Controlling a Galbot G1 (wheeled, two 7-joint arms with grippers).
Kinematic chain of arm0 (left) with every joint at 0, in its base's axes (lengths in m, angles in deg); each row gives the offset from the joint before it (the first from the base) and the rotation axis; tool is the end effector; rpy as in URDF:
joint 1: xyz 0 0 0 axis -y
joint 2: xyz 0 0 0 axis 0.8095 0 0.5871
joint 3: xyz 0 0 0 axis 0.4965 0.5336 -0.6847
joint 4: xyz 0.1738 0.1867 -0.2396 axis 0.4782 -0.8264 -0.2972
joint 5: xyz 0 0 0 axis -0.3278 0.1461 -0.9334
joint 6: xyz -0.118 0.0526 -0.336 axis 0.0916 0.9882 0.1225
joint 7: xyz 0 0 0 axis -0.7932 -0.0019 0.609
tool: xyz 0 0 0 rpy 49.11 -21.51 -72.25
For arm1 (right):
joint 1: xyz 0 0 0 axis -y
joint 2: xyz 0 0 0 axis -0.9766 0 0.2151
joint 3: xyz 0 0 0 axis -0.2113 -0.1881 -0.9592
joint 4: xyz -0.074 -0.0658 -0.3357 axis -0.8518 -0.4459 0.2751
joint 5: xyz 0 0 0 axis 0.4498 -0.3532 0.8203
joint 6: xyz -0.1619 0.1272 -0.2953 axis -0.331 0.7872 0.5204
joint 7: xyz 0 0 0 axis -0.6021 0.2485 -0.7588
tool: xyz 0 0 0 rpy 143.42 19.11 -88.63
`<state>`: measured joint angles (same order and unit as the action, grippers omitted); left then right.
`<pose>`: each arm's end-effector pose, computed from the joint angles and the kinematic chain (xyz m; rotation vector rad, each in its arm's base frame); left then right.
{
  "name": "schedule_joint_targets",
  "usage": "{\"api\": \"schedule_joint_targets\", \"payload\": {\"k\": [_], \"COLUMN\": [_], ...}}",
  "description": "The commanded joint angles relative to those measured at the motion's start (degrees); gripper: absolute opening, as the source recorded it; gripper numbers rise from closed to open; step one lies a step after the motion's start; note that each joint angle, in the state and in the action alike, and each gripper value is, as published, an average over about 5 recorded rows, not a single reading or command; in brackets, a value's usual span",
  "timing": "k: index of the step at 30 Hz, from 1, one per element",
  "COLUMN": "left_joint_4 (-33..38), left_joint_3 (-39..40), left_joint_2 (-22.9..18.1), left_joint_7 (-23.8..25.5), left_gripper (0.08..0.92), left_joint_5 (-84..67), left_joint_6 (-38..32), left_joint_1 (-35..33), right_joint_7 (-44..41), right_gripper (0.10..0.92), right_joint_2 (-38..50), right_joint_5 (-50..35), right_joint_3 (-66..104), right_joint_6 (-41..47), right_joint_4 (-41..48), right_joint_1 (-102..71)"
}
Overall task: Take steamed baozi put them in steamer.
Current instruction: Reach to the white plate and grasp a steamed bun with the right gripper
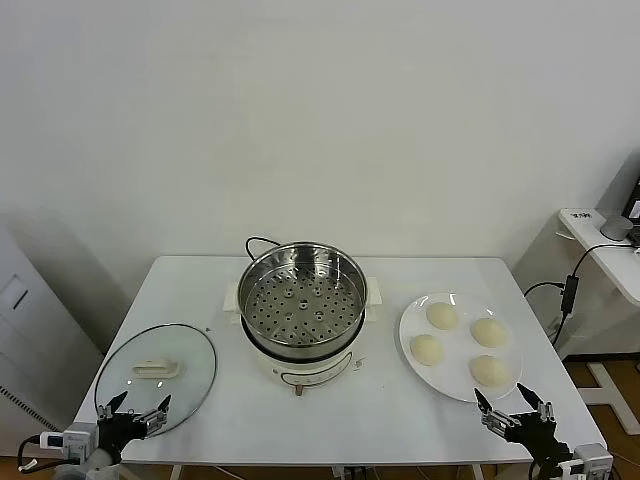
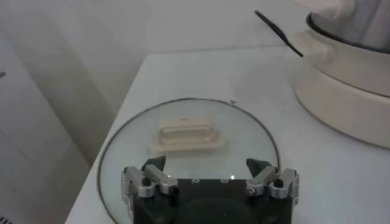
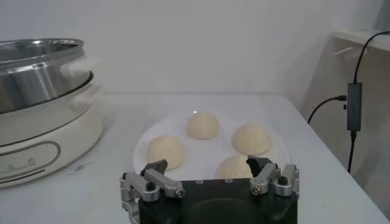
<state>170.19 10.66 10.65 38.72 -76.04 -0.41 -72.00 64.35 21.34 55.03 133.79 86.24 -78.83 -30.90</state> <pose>0.1817 0.1460 -0.3097 -0.0150 -2.5473 -0.1187 0.1459 -0.1881 -0.3036 0.0679 -2.7600 0.1138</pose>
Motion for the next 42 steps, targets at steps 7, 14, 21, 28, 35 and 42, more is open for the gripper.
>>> {"api": "schedule_joint_targets", "payload": {"k": [7, 14, 21, 28, 35, 42], "left_joint_4": [-0.12, 0.11, -0.05, -0.31, -0.46, -0.45], "left_joint_3": [0.15, 0.6, 0.69, 1.21, 1.49, 1.49], "left_joint_2": [0.15, 0.09, -0.13, -0.6, -0.86, -1.27], "left_joint_7": [-0.02, -0.26, -0.5, -0.65, -0.92, -1.07], "left_gripper": [0.823, 0.823, 0.823, 0.823, 0.823, 0.823], "left_joint_5": [0.0, 0.1, 0.22, 0.51, 0.7, 0.71], "left_joint_6": [0.12, 0.77, 0.97, 1.28, 1.75, 1.96], "left_joint_1": [0.0, 0.84, 1.05, 1.52, 2.37, 2.41], "right_joint_7": [-1.74, -3.92, -20.63, -34.36, -47.93, -57.49], "right_gripper": [0.823, 0.823, 0.823, 0.823, 0.823, 0.823], "right_joint_2": [2.52, 7.92, 15.42, 24.63, 28.09, 24.26], "right_joint_5": [31.99, 52.52, 59.41, 54.39, 46.74, 43.44], "right_joint_3": [1.71, -0.69, -5.81, -23.37, -49.39, -72.85], "right_joint_6": [-6.34, -7.22, -8.06, -8.31, -9.33, -12.06], "right_joint_4": [7.64, 11.92, 17.29, 26.96, 38.47, 50.27], "right_joint_1": [8.86, 19.3, 32.21, 51.97, 77.11, 98.41]}}
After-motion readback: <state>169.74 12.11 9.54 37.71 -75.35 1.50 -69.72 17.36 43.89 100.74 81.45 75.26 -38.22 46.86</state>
